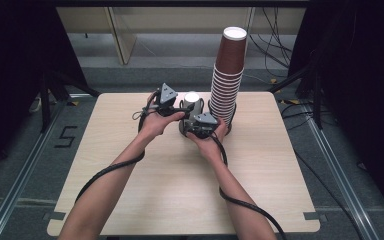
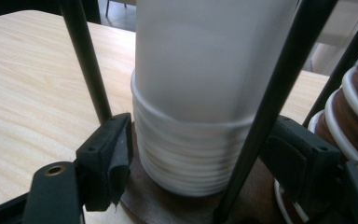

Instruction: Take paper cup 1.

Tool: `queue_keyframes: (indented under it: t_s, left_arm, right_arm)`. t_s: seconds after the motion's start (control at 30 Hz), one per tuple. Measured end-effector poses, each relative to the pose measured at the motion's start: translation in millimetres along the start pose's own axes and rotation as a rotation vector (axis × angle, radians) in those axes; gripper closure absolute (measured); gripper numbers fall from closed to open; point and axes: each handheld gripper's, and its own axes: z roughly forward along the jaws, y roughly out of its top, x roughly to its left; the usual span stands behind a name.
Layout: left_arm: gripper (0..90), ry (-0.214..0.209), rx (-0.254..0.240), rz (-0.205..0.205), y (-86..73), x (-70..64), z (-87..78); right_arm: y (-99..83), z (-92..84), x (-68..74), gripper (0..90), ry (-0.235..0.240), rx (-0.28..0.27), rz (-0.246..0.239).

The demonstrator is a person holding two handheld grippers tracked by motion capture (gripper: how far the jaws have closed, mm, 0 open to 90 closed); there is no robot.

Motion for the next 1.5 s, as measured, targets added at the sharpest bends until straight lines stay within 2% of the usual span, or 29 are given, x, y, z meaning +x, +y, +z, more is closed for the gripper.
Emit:
queue_keyframes:
  t_s: [0.1, 0.17, 0.2, 0.27, 0.3, 0.37, 0.4, 0.43, 0.6, 0.73, 0.77, 0.8, 0.87, 1.0, 1.03, 1.13, 1.23, 1.33, 1.4, 1.5]
  left_arm:
    - [13.4, 0.000, 0.003, -0.001, -0.5, 1.0, 2.6]
    - [13.6, 0.001, 0.004, -0.007, -1.1, 1.4, 4.5]
    - [13.7, 0.001, 0.005, -0.007, -1.3, 1.7, 5.1]
    - [13.7, 0.000, 0.009, -0.012, -2.2, 1.9, 6.9]
    - [13.9, 0.000, 0.012, -0.015, -2.5, 2.2, 8.0]
    - [14.0, -0.004, 0.014, -0.019, -2.9, 2.6, 9.7]
    - [14.1, -0.006, 0.013, -0.021, -3.1, 2.7, 11.0]
    - [14.1, -0.008, 0.017, -0.024, -3.1, 2.8, 11.9]
    - [14.6, -0.015, 0.030, -0.028, -2.0, 5.0, 17.7]
    - [16.8, -0.032, 0.035, -0.043, -2.2, 6.3, 23.4]
    - [16.8, -0.036, 0.038, -0.044, -2.4, 6.4, 24.9]
    - [17.4, -0.040, 0.040, -0.045, -2.6, 6.7, 26.1]
    - [17.7, -0.045, 0.044, -0.055, -3.4, 6.7, 28.4]
    - [19.2, -0.051, 0.059, -0.045, -4.7, 6.0, 33.1]
    - [19.9, -0.051, 0.057, -0.046, -4.5, 5.6, 34.0]
    - [21.4, -0.070, 0.057, -0.043, -2.4, 3.6, 38.9]
    - [22.3, -0.073, 0.059, -0.038, -2.0, 2.8, 41.0]
    - [26.6, -0.071, 0.071, -0.021, -2.0, 0.5, 44.5]
    - [27.3, -0.069, 0.071, -0.015, -2.0, 0.3, 45.6]
    - [31.2, -0.069, 0.069, -0.024, -1.4, 0.6, 46.8]
  right_arm:
    - [-0.9, 1.5, 2.4, 27.5, -0.012, -0.014, 0.017]
    - [-1.5, 1.5, 2.1, 28.7, -0.017, -0.010, 0.003]
    - [-2.3, 2.6, 2.4, 28.8, -0.013, -0.018, 0.018]
    - [-2.2, 1.3, 2.0, 28.8, -0.020, -0.008, 0.019]
    - [-3.1, 2.7, 3.1, 28.8, -0.020, -0.026, 0.032]
    - [-3.1, 2.8, 3.0, 28.9, -0.021, -0.027, 0.034]
    - [-2.8, 3.2, 0.9, 29.0, -0.025, -0.029, -0.001]
    - [-2.9, 3.2, 1.8, 29.1, -0.024, -0.028, 0.018]
    - [-3.1, 3.2, 0.9, 29.5, -0.031, -0.038, 0.004]
    - [-3.3, 2.4, 2.9, 29.5, -0.014, -0.026, 0.047]
    - [-3.3, 2.4, 2.9, 29.5, -0.014, -0.026, 0.047]
    - [-3.3, 3.4, 1.4, 29.5, -0.027, -0.034, 0.013]
    - [-3.3, 3.5, 1.5, 29.5, -0.028, -0.035, 0.010]
    - [-3.4, 4.5, 1.7, 29.5, -0.024, -0.039, 0.011]
    - [-3.6, 4.6, 2.8, 29.6, -0.021, -0.039, 0.034]
    - [-3.1, 4.1, 2.4, 29.7, -0.022, -0.031, 0.028]
    - [-3.3, 2.8, 3.5, 30.0, -0.022, -0.021, 0.032]
    - [-4.3, 2.5, 2.2, 30.5, -0.028, -0.025, 0.016]
    - [-4.6, 2.4, 2.6, 30.7, -0.025, -0.024, 0.026]
    - [-5.2, 3.0, 2.4, 30.9, -0.031, -0.036, 0.024]
